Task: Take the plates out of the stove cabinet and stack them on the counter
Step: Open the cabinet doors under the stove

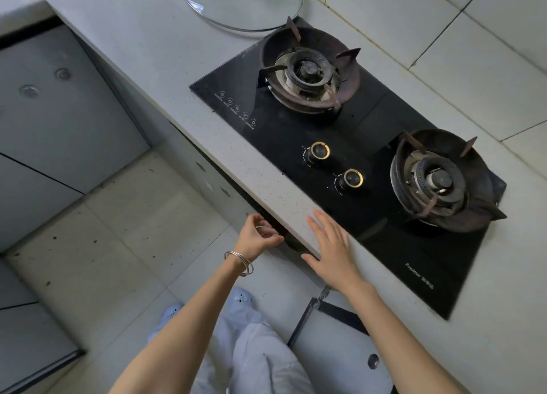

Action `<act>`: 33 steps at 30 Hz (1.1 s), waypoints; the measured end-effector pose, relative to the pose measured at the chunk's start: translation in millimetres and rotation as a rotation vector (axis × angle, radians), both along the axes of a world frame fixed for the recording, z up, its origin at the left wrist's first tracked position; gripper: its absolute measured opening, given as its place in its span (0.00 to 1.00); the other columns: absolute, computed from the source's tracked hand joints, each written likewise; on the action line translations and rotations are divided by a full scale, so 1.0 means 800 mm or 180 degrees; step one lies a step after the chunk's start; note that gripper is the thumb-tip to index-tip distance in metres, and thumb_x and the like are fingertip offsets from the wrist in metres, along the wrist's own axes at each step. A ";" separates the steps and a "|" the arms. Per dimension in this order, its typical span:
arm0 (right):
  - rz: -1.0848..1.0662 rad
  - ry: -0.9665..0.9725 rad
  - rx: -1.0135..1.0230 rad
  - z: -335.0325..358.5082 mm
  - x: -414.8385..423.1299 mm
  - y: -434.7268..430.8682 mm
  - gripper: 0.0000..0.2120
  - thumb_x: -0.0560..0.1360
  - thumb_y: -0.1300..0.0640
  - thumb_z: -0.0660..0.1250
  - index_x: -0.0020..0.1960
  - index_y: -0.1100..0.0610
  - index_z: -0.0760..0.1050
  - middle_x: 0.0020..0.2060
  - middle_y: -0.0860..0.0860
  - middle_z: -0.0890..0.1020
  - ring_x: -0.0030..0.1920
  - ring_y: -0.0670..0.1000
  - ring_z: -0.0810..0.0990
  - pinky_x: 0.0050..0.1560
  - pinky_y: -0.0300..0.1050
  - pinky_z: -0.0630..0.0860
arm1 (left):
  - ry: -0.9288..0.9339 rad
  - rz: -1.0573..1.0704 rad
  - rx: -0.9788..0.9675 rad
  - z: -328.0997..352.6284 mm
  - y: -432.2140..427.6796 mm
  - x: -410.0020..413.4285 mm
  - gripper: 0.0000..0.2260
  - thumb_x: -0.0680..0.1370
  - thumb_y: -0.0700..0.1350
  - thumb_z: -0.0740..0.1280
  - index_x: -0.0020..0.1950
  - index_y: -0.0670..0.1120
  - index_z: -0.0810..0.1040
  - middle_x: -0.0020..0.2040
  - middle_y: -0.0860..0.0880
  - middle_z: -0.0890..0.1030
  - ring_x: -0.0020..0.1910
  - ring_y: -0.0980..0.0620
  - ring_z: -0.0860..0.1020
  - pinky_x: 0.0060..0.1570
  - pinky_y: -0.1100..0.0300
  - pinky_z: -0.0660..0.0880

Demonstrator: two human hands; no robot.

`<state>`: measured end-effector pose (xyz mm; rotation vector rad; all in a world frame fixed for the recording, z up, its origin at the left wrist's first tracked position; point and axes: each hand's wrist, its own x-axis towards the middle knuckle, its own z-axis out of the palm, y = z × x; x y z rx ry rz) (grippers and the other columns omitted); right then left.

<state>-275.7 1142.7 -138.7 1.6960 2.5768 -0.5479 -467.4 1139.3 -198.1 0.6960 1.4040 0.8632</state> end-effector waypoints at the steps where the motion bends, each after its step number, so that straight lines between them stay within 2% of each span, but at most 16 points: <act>1: -0.0027 0.0053 -0.0028 0.001 -0.002 -0.002 0.38 0.71 0.51 0.70 0.74 0.56 0.53 0.75 0.50 0.52 0.73 0.45 0.45 0.72 0.45 0.45 | 0.0037 -0.0068 0.0017 0.000 -0.004 -0.004 0.27 0.66 0.35 0.75 0.59 0.41 0.64 0.48 0.43 0.76 0.43 0.48 0.80 0.46 0.57 0.79; 5: -0.0097 0.0101 -0.0031 0.002 -0.012 -0.019 0.37 0.71 0.53 0.70 0.74 0.57 0.56 0.75 0.53 0.55 0.74 0.50 0.50 0.73 0.47 0.46 | 0.0147 -0.0303 0.0036 -0.002 -0.024 -0.029 0.25 0.66 0.35 0.75 0.55 0.42 0.65 0.46 0.44 0.75 0.39 0.51 0.79 0.45 0.58 0.78; 9: -0.0199 0.0120 0.0058 0.000 -0.036 -0.050 0.37 0.70 0.54 0.71 0.73 0.58 0.57 0.74 0.54 0.57 0.74 0.51 0.52 0.74 0.49 0.48 | 0.0242 -0.0548 0.0041 -0.003 -0.056 -0.068 0.22 0.67 0.34 0.75 0.53 0.42 0.66 0.44 0.45 0.74 0.38 0.52 0.78 0.41 0.62 0.78; 11: -0.0309 0.0164 0.0052 0.001 -0.056 -0.068 0.37 0.71 0.54 0.70 0.74 0.57 0.56 0.74 0.53 0.56 0.74 0.50 0.51 0.73 0.47 0.46 | 0.0275 -0.0658 0.0046 -0.004 -0.075 -0.093 0.21 0.66 0.34 0.75 0.51 0.43 0.66 0.44 0.45 0.74 0.39 0.51 0.78 0.40 0.62 0.78; 18: -0.0827 0.0367 0.0086 0.002 -0.161 -0.147 0.37 0.70 0.55 0.71 0.73 0.58 0.57 0.74 0.52 0.58 0.74 0.50 0.54 0.72 0.45 0.45 | 0.0484 -0.1226 0.0017 -0.001 -0.122 -0.206 0.22 0.65 0.36 0.77 0.50 0.42 0.67 0.41 0.48 0.73 0.36 0.53 0.77 0.38 0.64 0.76; 23: -0.1154 0.0502 0.0148 -0.002 -0.246 -0.206 0.38 0.68 0.56 0.73 0.72 0.59 0.60 0.72 0.55 0.62 0.73 0.53 0.58 0.72 0.48 0.49 | 0.0767 -0.1578 0.0059 0.010 -0.138 -0.293 0.21 0.66 0.36 0.76 0.49 0.41 0.67 0.41 0.49 0.74 0.35 0.56 0.74 0.33 0.72 0.72; 27: -0.1257 0.0435 0.0193 0.001 -0.297 -0.232 0.38 0.67 0.55 0.74 0.72 0.60 0.60 0.72 0.56 0.63 0.72 0.54 0.59 0.72 0.50 0.51 | 0.1087 -0.1761 0.0102 0.019 -0.145 -0.369 0.21 0.65 0.38 0.77 0.50 0.42 0.67 0.42 0.49 0.76 0.36 0.56 0.75 0.32 0.71 0.72; 30: -0.1292 0.0422 0.0200 0.008 -0.326 -0.246 0.39 0.67 0.55 0.74 0.72 0.59 0.60 0.72 0.56 0.63 0.72 0.54 0.60 0.72 0.50 0.51 | 0.1286 -0.1803 0.0159 0.028 -0.149 -0.417 0.27 0.60 0.45 0.78 0.51 0.43 0.68 0.45 0.47 0.77 0.38 0.52 0.76 0.34 0.67 0.72; 33: -0.1249 0.0349 0.0236 0.014 -0.343 -0.255 0.39 0.68 0.54 0.73 0.73 0.59 0.58 0.72 0.55 0.62 0.73 0.53 0.58 0.72 0.50 0.51 | 0.1565 -0.1890 0.0280 0.036 -0.147 -0.451 0.25 0.59 0.46 0.76 0.50 0.44 0.70 0.46 0.46 0.77 0.40 0.50 0.76 0.36 0.65 0.72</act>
